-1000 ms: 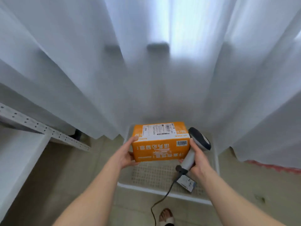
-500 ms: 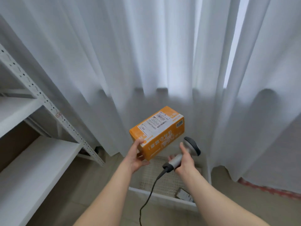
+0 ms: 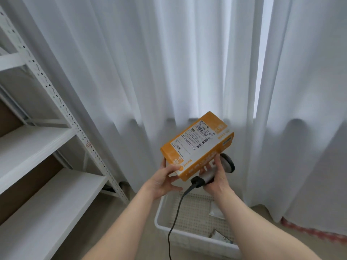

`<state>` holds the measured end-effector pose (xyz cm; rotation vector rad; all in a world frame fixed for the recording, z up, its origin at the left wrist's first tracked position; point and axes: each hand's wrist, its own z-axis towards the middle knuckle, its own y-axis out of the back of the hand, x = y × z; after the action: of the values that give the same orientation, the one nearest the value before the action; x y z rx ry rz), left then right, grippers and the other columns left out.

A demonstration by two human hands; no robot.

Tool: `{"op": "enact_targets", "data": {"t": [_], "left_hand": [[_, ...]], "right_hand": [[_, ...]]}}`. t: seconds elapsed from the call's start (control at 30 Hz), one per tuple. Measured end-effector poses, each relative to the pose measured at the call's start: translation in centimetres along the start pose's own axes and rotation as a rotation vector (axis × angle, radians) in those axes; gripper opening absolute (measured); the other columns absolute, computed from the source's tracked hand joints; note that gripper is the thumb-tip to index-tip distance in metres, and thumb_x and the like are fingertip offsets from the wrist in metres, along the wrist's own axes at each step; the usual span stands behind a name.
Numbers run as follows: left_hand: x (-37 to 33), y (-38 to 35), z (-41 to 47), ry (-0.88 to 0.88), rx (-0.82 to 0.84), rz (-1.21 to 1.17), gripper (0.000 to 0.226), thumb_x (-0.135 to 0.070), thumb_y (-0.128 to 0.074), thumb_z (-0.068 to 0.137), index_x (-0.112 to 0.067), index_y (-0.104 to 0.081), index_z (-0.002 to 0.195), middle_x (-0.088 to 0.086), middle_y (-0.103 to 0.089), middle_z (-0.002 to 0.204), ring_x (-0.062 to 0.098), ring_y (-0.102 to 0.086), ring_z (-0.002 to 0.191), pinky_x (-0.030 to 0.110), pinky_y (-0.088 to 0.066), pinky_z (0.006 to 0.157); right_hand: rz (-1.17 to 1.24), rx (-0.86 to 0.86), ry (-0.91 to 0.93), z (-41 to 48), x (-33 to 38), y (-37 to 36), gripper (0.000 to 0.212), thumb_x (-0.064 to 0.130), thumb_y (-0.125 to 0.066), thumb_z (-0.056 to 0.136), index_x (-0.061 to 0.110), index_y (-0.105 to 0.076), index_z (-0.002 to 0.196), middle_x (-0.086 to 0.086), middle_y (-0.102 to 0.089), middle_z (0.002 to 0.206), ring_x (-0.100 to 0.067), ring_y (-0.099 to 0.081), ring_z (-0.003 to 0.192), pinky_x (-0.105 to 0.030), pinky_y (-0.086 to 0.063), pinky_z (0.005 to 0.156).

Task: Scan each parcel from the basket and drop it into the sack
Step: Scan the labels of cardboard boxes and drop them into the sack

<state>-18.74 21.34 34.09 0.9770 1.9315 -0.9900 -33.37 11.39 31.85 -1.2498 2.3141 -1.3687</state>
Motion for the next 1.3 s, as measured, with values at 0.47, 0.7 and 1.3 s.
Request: {"op": "enact_targets", "data": {"t": [0.47,0.7,1.3], "left_hand": [[-7.0,0.9,-2.2,-0.151,-0.19,0.263,0.069,-0.049,-0.073,0.063,-0.028,-0.051,0.124,-0.001,-0.061,0.118,0.026,-0.049,0.12,0.058,-0.031,0.106],[-5.5,1.3,-1.8,0.106,0.014,0.241,0.047,-0.052,-0.062,0.076,-0.023,-0.061,0.113,0.005,-0.07,0.114,0.025,-0.062,0.11,0.046,-0.041,0.106],[1.8,3.0,-0.9,-0.027,-0.463,0.14,0.08,-0.026,-0.081,0.074,-0.014,-0.037,0.14,0.013,-0.059,0.127,0.03,-0.064,0.104,0.044,-0.055,0.085]], "right_hand": [[-0.194,0.178,-0.055,-1.4,0.0,-3.4,0.048,0.048,-0.073,0.081,0.017,-0.062,0.117,-0.009,-0.076,0.095,-0.03,-0.069,0.097,-0.05,-0.056,0.074],[-0.33,0.058,-0.001,-1.3,0.5,-1.6,0.055,0.039,-0.082,0.069,0.014,-0.063,0.115,-0.006,-0.076,0.09,-0.025,-0.074,0.078,-0.041,-0.061,0.066],[-0.898,0.131,-0.023,-4.3,0.0,-4.1,0.016,0.018,-0.061,0.093,0.004,-0.057,0.1,-0.003,-0.055,0.057,-0.012,-0.052,0.046,-0.024,-0.047,0.046]]}}
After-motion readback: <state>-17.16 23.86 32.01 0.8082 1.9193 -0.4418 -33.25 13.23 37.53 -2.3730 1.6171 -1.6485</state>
